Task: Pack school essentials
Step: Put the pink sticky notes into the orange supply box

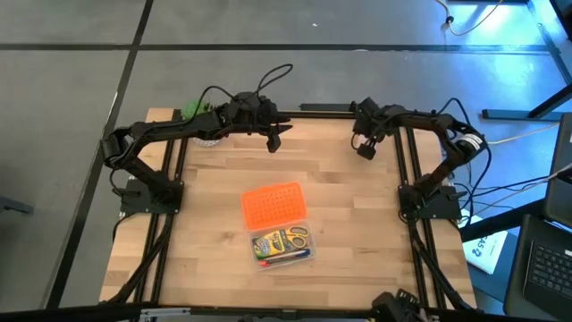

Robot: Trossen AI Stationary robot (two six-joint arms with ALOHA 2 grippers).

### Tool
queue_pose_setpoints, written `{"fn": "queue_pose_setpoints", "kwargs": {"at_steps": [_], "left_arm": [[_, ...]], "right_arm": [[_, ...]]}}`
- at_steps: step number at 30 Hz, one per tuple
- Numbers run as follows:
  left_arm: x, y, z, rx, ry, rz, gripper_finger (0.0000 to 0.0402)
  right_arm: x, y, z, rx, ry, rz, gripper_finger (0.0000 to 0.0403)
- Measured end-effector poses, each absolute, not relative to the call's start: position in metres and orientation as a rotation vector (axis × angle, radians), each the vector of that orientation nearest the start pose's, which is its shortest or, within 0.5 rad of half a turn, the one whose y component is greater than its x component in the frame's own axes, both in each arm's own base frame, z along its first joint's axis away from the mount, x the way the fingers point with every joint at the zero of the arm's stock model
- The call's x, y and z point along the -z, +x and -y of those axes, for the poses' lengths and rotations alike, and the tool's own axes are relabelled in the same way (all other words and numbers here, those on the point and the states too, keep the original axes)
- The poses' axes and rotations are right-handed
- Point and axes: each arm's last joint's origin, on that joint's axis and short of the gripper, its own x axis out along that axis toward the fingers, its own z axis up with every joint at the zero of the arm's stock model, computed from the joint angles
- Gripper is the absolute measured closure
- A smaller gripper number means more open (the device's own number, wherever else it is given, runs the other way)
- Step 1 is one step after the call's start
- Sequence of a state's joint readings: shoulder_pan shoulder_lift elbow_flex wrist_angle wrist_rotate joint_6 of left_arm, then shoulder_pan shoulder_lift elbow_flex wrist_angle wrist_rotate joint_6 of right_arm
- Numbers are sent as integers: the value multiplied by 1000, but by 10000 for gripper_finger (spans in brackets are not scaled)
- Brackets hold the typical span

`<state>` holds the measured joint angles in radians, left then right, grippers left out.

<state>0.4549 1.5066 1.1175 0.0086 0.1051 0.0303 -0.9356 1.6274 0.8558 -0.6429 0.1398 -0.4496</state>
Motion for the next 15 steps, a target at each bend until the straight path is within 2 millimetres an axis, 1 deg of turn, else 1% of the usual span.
{"fn": "queue_pose_setpoints", "kwargs": {"at_steps": [4, 15], "left_arm": [[-294, 309, -148, -340, -76, -372, 296], [-294, 309, -148, -340, -76, -373, 296]], "right_arm": [[-139, 157, 219, 529, 219, -1513, 25], [-135, 160, 218, 358, 170, -1492, 25]]}}
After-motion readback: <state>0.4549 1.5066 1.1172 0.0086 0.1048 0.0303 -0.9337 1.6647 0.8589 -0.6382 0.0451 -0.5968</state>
